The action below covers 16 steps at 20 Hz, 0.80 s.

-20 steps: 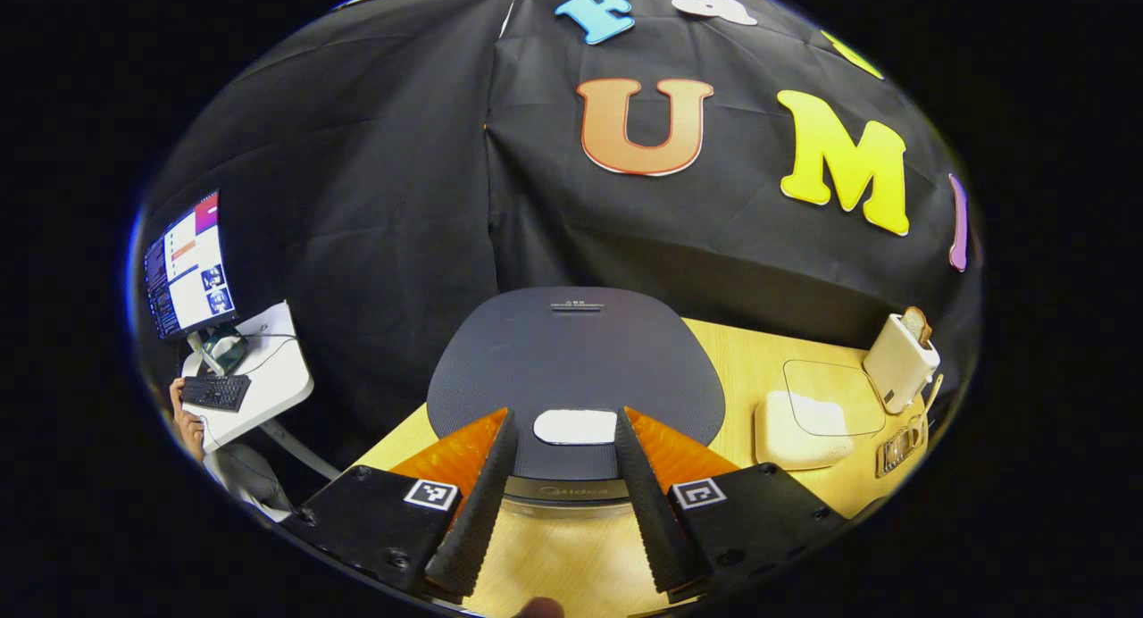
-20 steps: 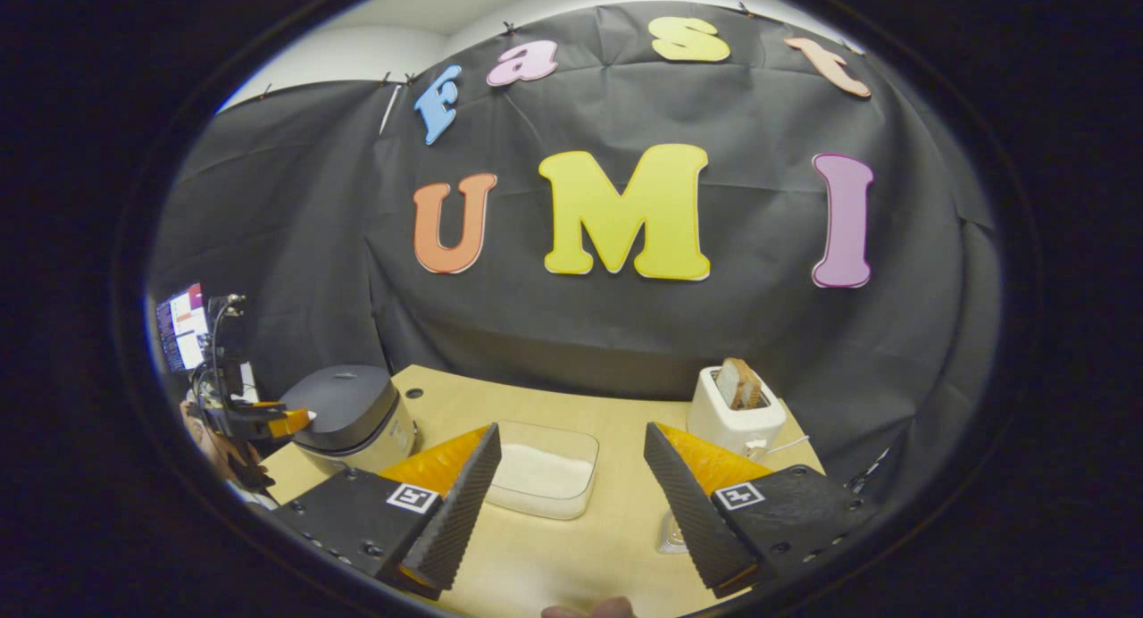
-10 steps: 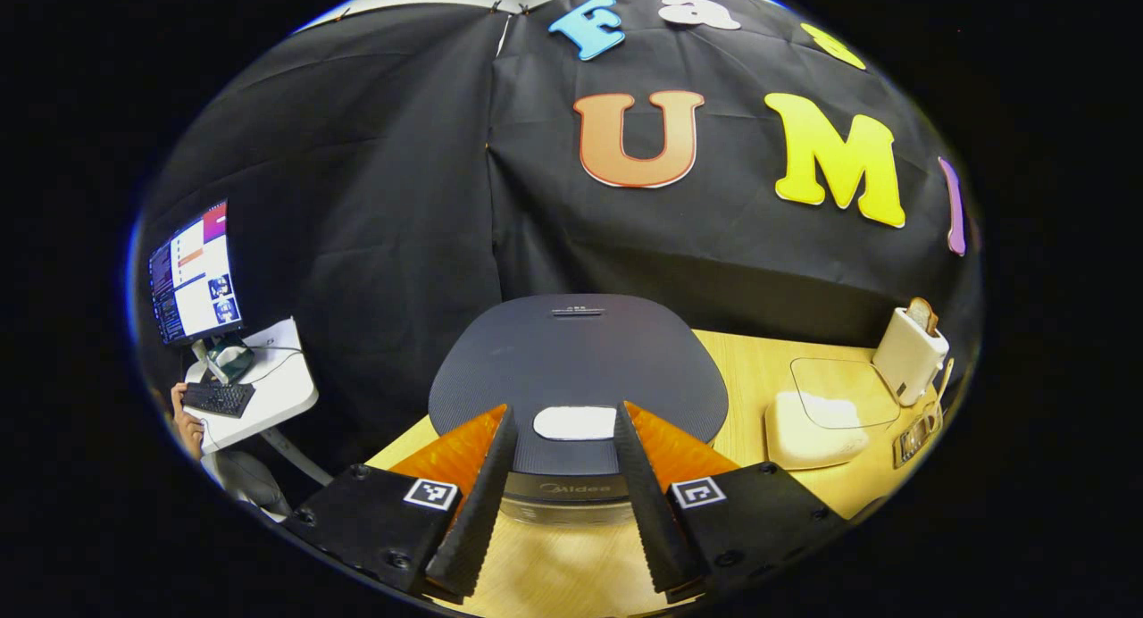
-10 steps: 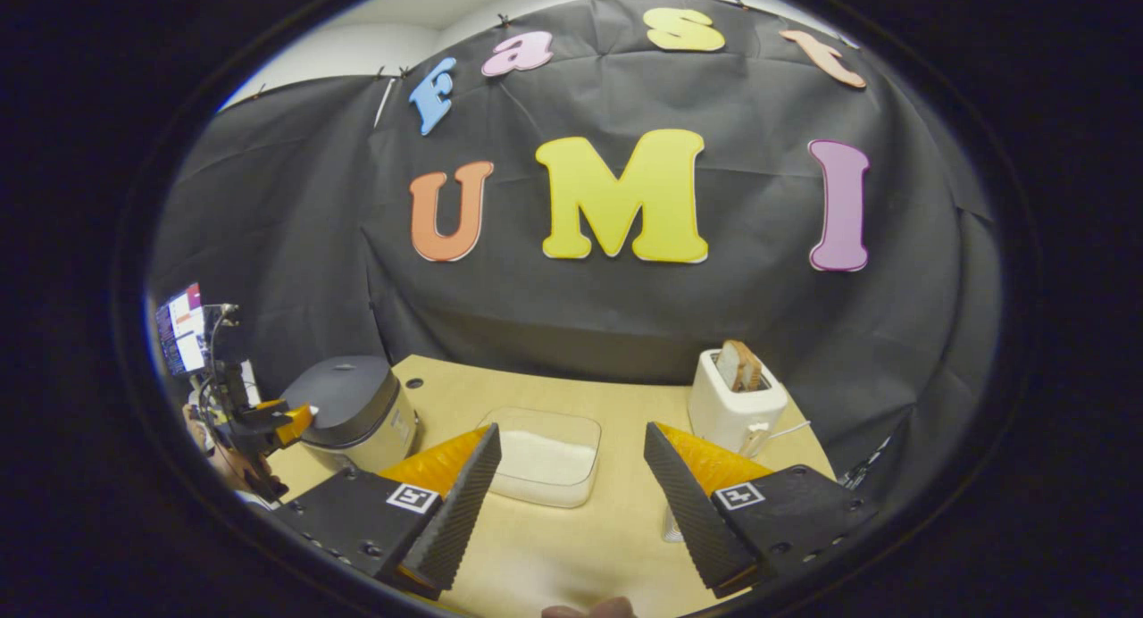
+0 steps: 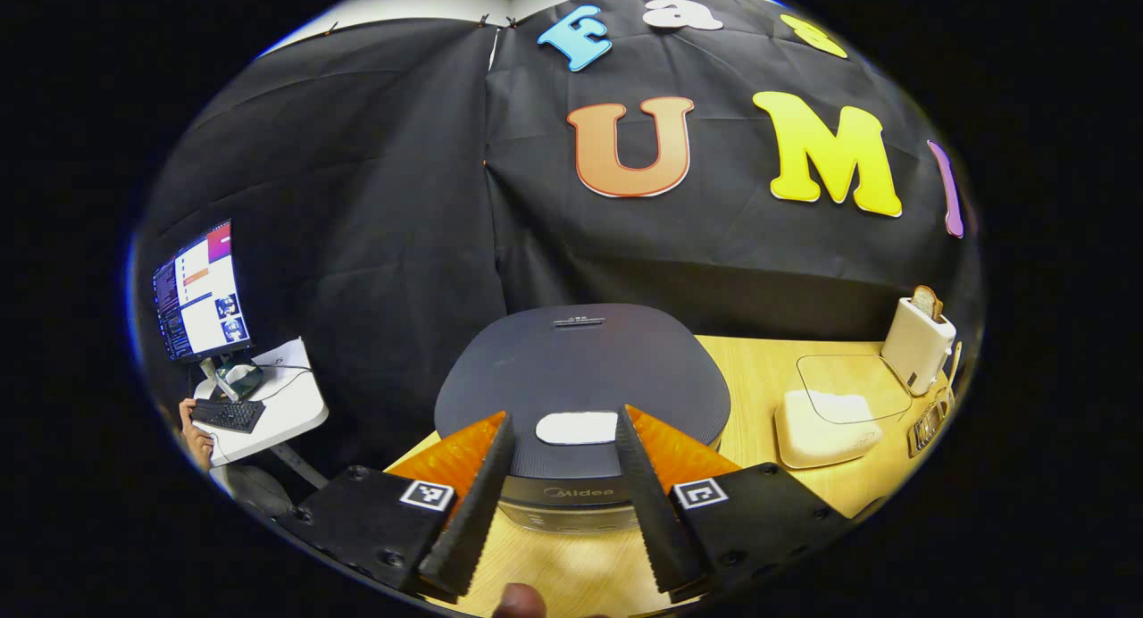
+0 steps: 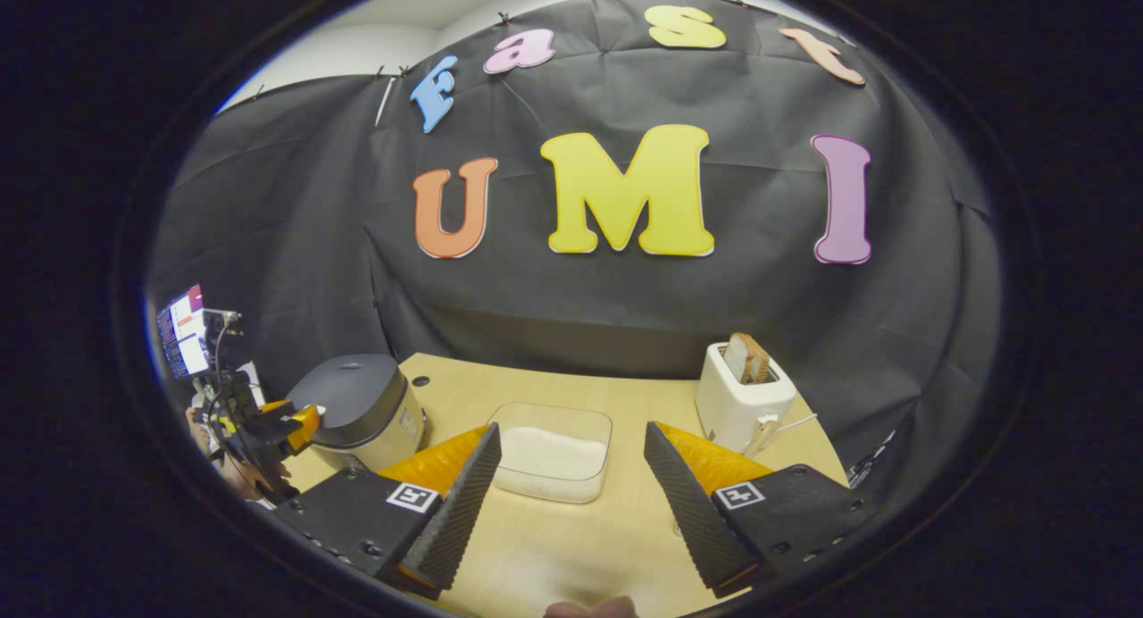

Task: Close the left gripper, press the button to open the rice cooker; take a wooden spoon from the chopstick holder with the right hand, scoop a spoonful of rice and pour it into the rice cooker, then put the wooden spoon back into the chopstick holder.

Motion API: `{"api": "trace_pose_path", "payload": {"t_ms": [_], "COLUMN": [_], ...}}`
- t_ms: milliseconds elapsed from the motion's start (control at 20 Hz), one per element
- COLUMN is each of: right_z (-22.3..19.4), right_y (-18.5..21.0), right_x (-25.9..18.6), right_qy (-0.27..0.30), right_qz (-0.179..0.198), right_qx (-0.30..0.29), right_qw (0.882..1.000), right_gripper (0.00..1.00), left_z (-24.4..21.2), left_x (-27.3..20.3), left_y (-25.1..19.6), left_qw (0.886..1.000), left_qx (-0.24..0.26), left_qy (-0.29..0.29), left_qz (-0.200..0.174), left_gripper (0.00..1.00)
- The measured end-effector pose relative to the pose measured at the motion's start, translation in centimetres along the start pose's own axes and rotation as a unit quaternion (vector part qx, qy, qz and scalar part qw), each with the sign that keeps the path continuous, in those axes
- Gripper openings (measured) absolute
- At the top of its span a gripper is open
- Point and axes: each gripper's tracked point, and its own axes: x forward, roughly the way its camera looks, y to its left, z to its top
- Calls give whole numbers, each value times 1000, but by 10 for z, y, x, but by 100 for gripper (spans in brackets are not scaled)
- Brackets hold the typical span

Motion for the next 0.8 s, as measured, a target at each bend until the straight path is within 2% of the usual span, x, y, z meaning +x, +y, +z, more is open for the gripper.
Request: {"api": "trace_pose_path", "payload": {"t_ms": [100,150,250,350,400,450,800], "right_z": [2,3,3,6,7,8,22], "right_y": [-7,-12,-23,-34,-38,-43,-63], "right_x": [-5,-6,-11,-15,-17,-21,-50], "right_qy": [-7,-9,-15,-20,-24,-28,-63], "right_qz": [-10,-17,-34,-49,-56,-63,-101], "right_qx": [5,8,19,30,34,35,46], "right_qw": [1000,1000,999,998,998,997,992], "right_gripper": [96,93,96,93,96,93,96], "left_z": [6,17,47,73,84,93,165], "left_x": [-11,-19,-34,-44,-51,-59,-109], "left_y": [0,-3,-12,-28,-34,-43,-96], "left_qw": [1000,1000,998,996,995,994,982], "left_qx": [4,11,30,39,34,27,6], "left_qy": [8,-5,-43,-71,-78,-85,-133], "left_qz": [-5,-12,-29,-44,-52,-65,-137], "left_gripper": [89,98,97,98,98,97,97]}}
